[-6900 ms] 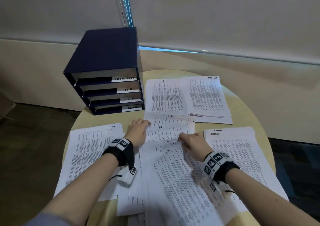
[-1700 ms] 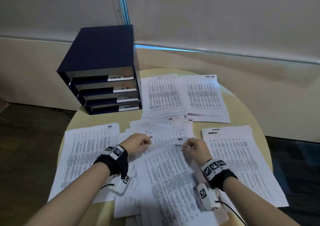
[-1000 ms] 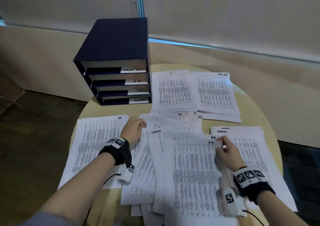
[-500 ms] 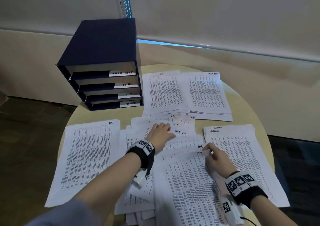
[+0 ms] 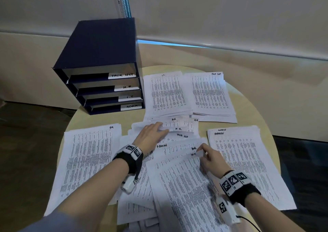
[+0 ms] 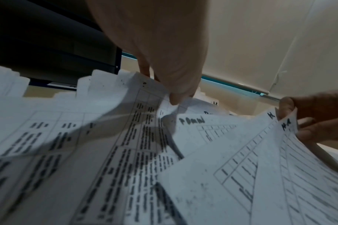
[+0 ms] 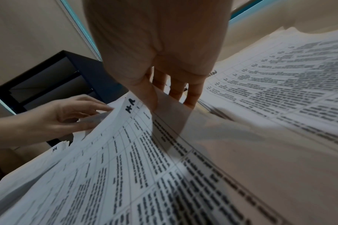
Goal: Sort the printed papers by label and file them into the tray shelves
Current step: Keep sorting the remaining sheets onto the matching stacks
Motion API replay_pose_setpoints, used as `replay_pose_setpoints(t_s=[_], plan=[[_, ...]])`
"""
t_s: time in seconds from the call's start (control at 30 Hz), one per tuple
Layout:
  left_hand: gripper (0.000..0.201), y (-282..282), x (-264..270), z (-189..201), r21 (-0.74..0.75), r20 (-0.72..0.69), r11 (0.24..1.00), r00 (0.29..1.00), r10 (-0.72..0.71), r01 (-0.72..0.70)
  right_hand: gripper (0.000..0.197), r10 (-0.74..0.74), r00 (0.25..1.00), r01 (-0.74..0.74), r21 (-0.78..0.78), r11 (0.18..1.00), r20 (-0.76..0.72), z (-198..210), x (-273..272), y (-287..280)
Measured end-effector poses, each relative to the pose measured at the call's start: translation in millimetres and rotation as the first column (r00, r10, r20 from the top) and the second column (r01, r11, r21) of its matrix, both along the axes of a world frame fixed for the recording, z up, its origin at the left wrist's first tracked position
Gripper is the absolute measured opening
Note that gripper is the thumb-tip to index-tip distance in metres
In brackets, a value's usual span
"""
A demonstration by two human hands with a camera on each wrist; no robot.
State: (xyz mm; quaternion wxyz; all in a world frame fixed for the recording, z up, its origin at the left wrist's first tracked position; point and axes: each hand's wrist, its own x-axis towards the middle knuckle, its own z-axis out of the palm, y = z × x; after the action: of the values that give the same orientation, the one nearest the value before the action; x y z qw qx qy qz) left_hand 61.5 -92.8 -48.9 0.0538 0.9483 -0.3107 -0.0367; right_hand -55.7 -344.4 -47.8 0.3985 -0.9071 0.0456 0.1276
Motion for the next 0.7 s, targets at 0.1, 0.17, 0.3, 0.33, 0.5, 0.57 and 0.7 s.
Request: replay_pose_setpoints(t_s=[0.1,0.17,0.3,0.33,0.5,0.57,0.7], plan=[[0.032,10.8,-2.5,-6.0,-0.015,0.038,0.998,0.997,-0.068,0.068,0.018,0.027,0.999,-0.027,-0.049,0.998,0.017,1.8,0.7,3.0],[0.024,16.4,-2.9,-11.8,-0.001,0.057,0.996,0.994,-0.092,0.092,0.02,0.028,0.999,-0.027,-0.056,0.998,0.02,2.4,0.3,3.6],[0.029,14.1,-5.6,-13.4,0.02,0.023,0.995,0.995,-0.099,0.099,0.019,0.017,1.0,-0.016,-0.051,0.999,0.013,3.8,-0.1,4.4],[0.029,12.6,-5.7,-13.5,0.017,-0.011,0.995,0.995,-0.097,0.097,0.019,0.015,1.0,-0.015,-0.048,0.999,0.013,4.2,0.2,5.0],[0.026,4.9,-8.1,-11.3,-0.076,-0.094,0.995,0.993,-0.076,0.069,0.019,0.012,1.0,-0.011,-0.046,0.999,0.013,5.3,-0.2,8.3],[0.026,1.7,-8.9,-10.0,-0.174,-0.13,0.984,0.99,-0.051,0.028,0.019,0.001,1.0,0.0,-0.039,0.999,0.009,5.9,-0.4,8.9],[0.039,-3.6,-0.8,-5.6,-0.316,-0.244,0.913,0.952,0.184,-0.257,0.018,0.0,1.0,0.001,-0.034,0.999,0.011,7.2,0.7,9.6]])
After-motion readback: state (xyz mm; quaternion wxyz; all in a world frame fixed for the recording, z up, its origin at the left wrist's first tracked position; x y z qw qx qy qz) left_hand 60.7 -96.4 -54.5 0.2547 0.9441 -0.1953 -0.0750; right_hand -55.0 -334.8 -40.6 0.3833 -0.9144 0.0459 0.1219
